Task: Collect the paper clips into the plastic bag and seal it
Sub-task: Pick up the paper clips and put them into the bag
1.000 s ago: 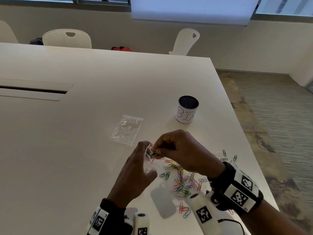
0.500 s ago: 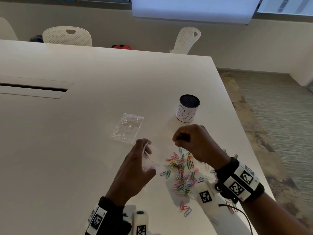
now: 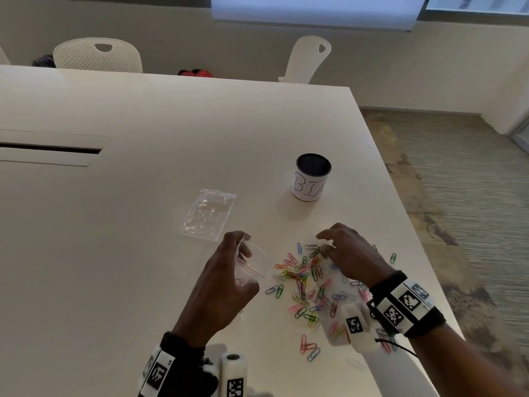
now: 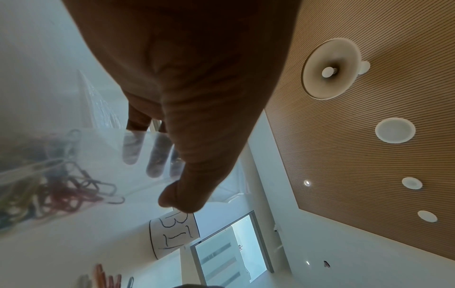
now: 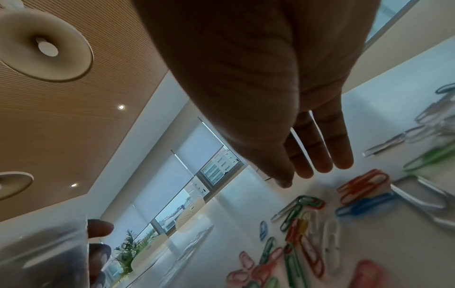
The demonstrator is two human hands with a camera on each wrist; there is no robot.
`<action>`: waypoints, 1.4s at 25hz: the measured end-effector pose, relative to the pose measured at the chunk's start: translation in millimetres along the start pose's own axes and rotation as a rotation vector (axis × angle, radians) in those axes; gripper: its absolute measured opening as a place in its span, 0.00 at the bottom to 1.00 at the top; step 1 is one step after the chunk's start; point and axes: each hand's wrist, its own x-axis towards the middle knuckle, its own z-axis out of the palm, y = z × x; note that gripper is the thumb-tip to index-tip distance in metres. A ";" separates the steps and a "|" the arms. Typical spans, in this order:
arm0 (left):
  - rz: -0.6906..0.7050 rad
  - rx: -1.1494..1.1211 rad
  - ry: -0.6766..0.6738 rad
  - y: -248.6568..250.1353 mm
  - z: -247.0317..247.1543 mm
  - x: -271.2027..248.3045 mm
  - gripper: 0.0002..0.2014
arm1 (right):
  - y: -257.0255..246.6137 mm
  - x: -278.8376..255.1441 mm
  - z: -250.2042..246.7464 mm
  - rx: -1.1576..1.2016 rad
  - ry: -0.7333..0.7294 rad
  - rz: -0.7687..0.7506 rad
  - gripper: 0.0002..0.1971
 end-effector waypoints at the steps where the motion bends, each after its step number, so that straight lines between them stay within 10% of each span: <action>1: 0.002 -0.004 -0.001 0.0 0.2 0.2 0.37 | 0.4 -1.1 2.4 -0.003 -0.014 0.003 0.17; 10: 0.002 0.010 -0.022 0.6 3.1 3.3 0.38 | -37.6 -26.6 15.2 -0.142 -0.199 -0.144 0.34; 17: 0.006 0.013 -0.027 0.8 3.2 3.3 0.38 | -40.6 -27.6 20.4 -0.107 -0.110 -0.196 0.14; 22: -0.001 0.006 -0.025 1.3 3.6 3.7 0.37 | -39.9 -37.1 12.2 -0.186 -0.253 -0.237 0.38; 29: -0.004 0.003 -0.028 1.2 5.0 4.4 0.37 | -40.6 -40.1 19.7 -0.118 -0.108 -0.269 0.13; 35: -0.001 0.000 -0.025 1.1 6.0 3.4 0.37 | -33.6 -36.4 18.9 -0.021 -0.069 -0.227 0.11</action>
